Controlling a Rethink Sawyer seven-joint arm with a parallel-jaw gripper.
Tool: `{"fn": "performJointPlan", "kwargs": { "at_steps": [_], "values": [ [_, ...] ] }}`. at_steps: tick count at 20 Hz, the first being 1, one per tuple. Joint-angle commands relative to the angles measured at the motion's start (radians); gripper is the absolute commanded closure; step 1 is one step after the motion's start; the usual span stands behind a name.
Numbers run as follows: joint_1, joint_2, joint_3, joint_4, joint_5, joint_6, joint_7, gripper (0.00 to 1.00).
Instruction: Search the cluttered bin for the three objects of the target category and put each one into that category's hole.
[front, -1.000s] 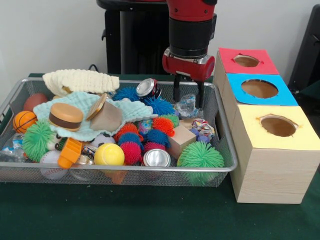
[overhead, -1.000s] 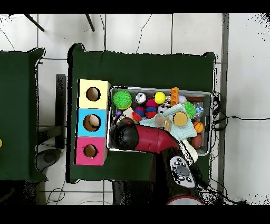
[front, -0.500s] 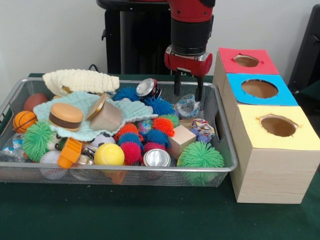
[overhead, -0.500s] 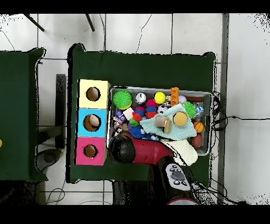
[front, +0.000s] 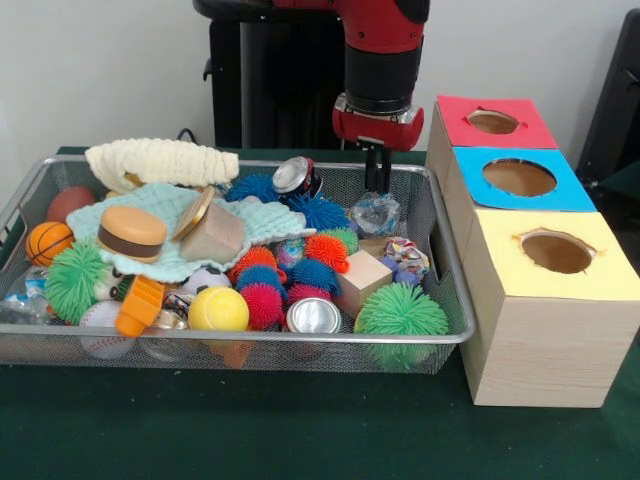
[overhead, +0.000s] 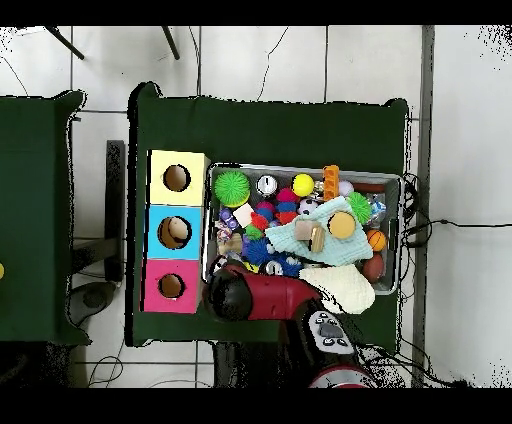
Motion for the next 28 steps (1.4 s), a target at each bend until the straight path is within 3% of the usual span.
{"fn": "performJointPlan", "kwargs": {
  "at_steps": [1, 2, 10, 21, 25, 28],
  "values": [
    [-0.068, 0.059, 0.137, 0.03, -0.1, -0.134, 0.035, 1.0],
    [-0.078, 0.064, 0.147, 0.027, -0.119, -0.132, 0.039, 0.0],
    [-0.091, 0.064, 0.153, 0.029, -0.136, -0.152, 0.07, 0.0],
    [-0.14, 0.09, 0.222, 0.026, -0.171, -0.147, 0.047, 0.0],
    [-0.135, 0.171, 0.214, -0.02, -0.212, -0.206, 0.039, 0.0],
    [-0.079, 0.27, 0.152, -0.098, -0.231, -0.292, 0.052, 0.0]
  ]
}}
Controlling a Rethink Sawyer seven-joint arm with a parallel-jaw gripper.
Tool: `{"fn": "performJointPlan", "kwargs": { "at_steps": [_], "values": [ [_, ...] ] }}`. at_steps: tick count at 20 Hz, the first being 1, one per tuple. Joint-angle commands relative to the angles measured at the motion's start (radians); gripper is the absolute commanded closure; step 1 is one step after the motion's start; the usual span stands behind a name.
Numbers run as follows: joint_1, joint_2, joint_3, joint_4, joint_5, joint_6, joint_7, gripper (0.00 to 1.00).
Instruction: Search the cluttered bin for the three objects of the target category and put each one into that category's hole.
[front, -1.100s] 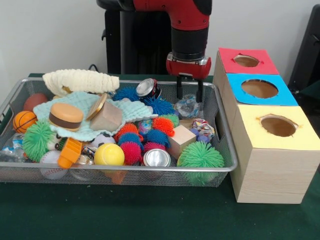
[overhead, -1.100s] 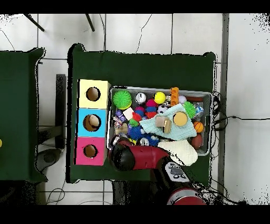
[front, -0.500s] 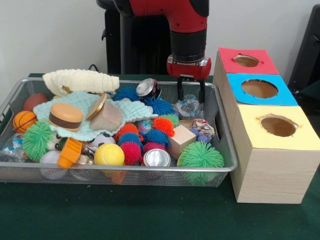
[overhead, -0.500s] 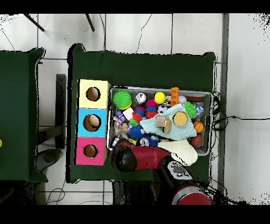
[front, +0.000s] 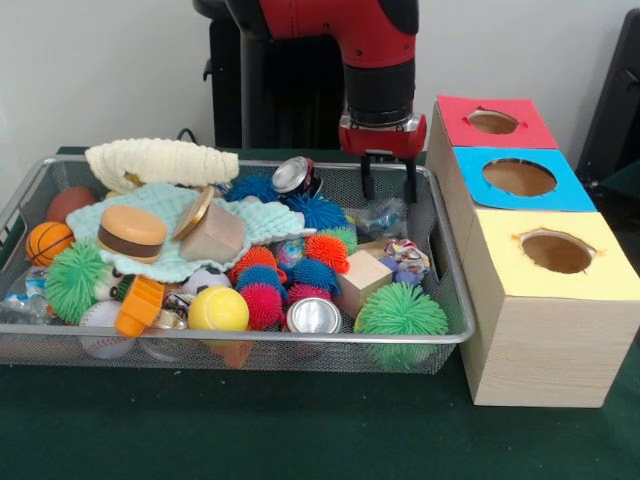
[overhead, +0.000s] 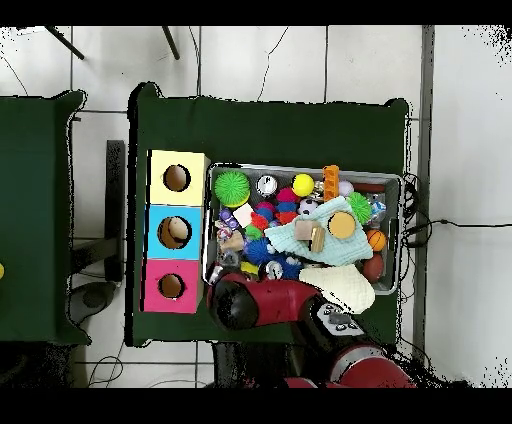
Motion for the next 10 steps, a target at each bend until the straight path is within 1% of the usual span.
{"fn": "performJointPlan", "kwargs": {
  "at_steps": [1, 4, 8, 10],
  "values": [
    [0.052, 0.222, 0.013, -0.153, -0.083, -0.203, 0.057, 0.0],
    [0.09, 0.271, -0.031, -0.203, -0.078, -0.228, 0.054, 0.0],
    [0.107, 0.282, -0.053, -0.214, -0.067, -0.229, 0.058, 0.0],
    [0.112, 0.272, -0.057, -0.205, -0.054, -0.221, 0.066, 0.0]
  ]
}}
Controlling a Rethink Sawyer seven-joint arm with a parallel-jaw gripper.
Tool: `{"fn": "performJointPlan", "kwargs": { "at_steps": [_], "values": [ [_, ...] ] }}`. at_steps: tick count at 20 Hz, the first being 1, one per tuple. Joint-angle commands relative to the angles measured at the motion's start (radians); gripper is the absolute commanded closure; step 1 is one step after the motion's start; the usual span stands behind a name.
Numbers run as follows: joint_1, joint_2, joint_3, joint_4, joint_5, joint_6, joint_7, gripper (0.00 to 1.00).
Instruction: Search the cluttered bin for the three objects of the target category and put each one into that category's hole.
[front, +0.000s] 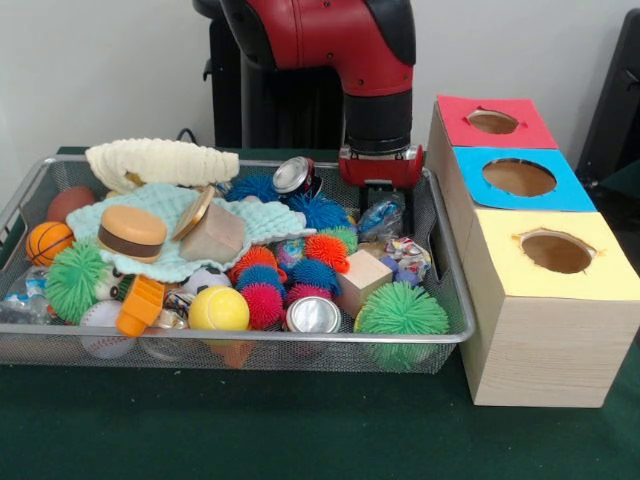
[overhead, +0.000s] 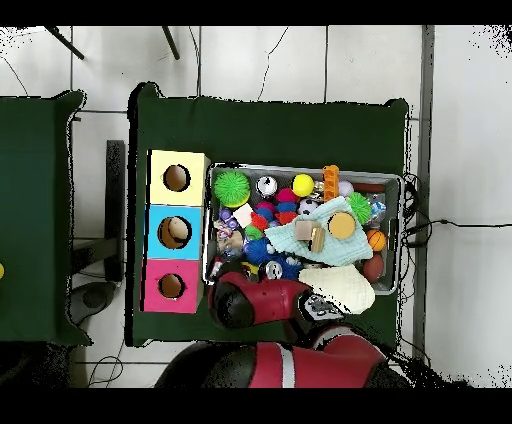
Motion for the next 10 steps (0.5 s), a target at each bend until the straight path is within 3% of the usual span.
{"fn": "performJointPlan", "kwargs": {
  "at_steps": [1, 5, 6, 10],
  "values": [
    [0.039, 0.139, 0.027, -0.115, -0.009, -0.013, 0.072, 0.0],
    [0.081, 0.099, -0.02, -0.087, 0.043, -0.006, 0.11, 0.0],
    [0.1, 0.093, -0.042, -0.085, 0.062, -0.009, 0.121, 1.0],
    [0.096, 0.079, -0.041, -0.078, 0.09, 0.032, 0.135, 1.0]
  ]
}}
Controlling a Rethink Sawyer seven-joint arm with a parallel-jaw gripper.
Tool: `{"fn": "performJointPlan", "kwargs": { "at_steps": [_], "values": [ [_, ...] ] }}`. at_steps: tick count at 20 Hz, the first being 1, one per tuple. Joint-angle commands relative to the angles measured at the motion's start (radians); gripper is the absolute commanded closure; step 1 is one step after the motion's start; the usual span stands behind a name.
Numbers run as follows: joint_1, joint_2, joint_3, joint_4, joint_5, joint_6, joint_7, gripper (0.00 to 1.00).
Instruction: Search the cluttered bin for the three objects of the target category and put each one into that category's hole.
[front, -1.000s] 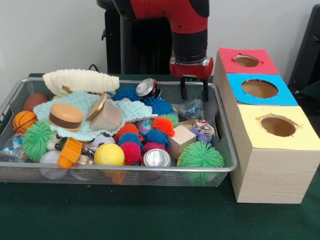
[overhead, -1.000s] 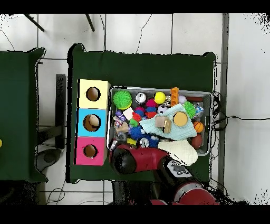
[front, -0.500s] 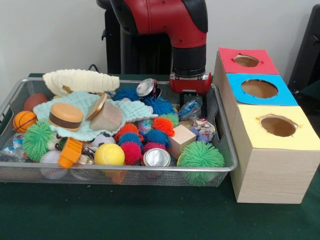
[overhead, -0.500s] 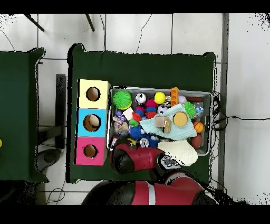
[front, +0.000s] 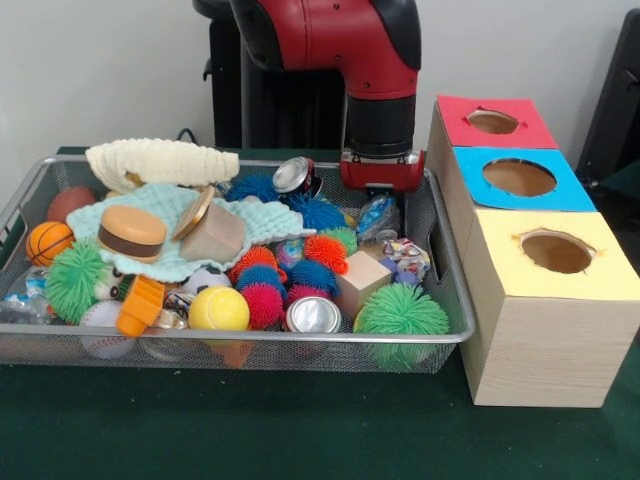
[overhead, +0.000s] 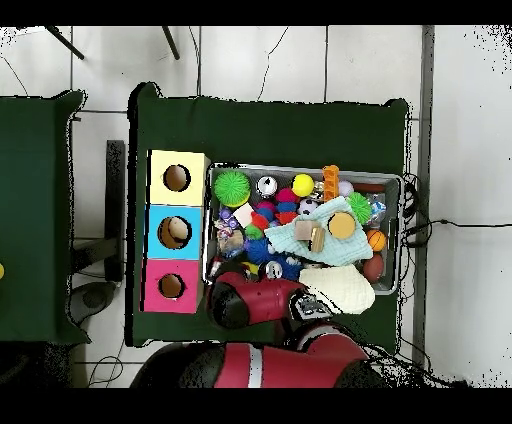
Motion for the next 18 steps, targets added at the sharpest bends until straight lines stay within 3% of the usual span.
{"fn": "performJointPlan", "kwargs": {
  "at_steps": [1, 12, 18],
  "values": [
    [0.03, 0.071, 0.013, -0.057, 0.082, 0.051, 0.136, 1.0],
    [0.034, 0.047, 0.018, -0.034, 0.132, 0.102, 0.136, 1.0],
    [0.04, -0.015, 0.013, 0.006, 0.159, 0.178, 0.131, 1.0]
  ]
}}
